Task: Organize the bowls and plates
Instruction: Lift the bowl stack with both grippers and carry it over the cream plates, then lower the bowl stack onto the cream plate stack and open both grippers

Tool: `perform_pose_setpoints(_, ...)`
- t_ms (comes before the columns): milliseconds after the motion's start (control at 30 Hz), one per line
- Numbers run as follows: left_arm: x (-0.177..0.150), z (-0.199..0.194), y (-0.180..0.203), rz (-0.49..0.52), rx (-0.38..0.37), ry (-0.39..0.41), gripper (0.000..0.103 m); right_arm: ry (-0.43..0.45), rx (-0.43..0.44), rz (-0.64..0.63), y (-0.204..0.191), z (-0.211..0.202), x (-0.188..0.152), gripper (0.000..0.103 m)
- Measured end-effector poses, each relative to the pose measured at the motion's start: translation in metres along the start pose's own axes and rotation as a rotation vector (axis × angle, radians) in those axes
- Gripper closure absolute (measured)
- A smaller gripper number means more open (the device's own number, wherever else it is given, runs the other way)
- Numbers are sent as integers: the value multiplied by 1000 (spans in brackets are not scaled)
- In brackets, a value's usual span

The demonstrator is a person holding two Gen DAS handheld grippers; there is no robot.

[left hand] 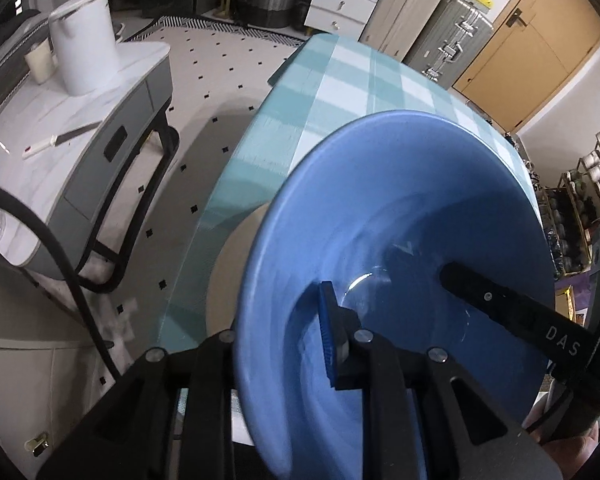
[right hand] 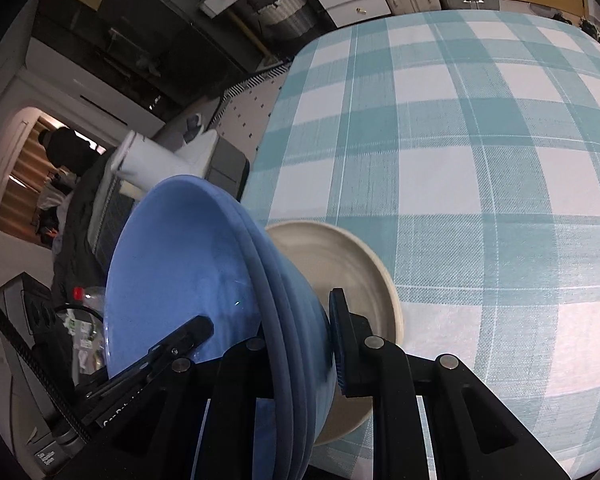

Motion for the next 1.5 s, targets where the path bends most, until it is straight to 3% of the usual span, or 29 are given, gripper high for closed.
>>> perform_pose_setpoints(1000, -11, 21, -11, 0, 27, -38, 84, -32, -36, 3, 14, 28, -10, 85)
perform_pose_setpoints(1200, -10, 19, -13, 1, 65, -40, 80, 4, -28, -31, 9, 18, -5, 77)
perform_pose_setpoints(1267, -9, 16, -15, -6, 69, -31, 73, 20, -30, -47, 7, 15, -4, 74)
perform_pose_setpoints(1333, -7, 14, -17, -9, 76, -22, 59, 31, -33, -65, 5, 12, -3, 70)
perform_pose_setpoints(1500, -5, 5, -20, -5, 78, -3, 58, 89, -27, -102, 3, 0, 2, 53)
Point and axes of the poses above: each gripper's, at about its wrist camera, not at the fingertips, and z roughly the way its jaws point, y to its right, x to its top, the point moved 9 cm from there along z, roughly the way its jaws point, and after that the axes turned 8 degrees about y, right-handed, at the moved point
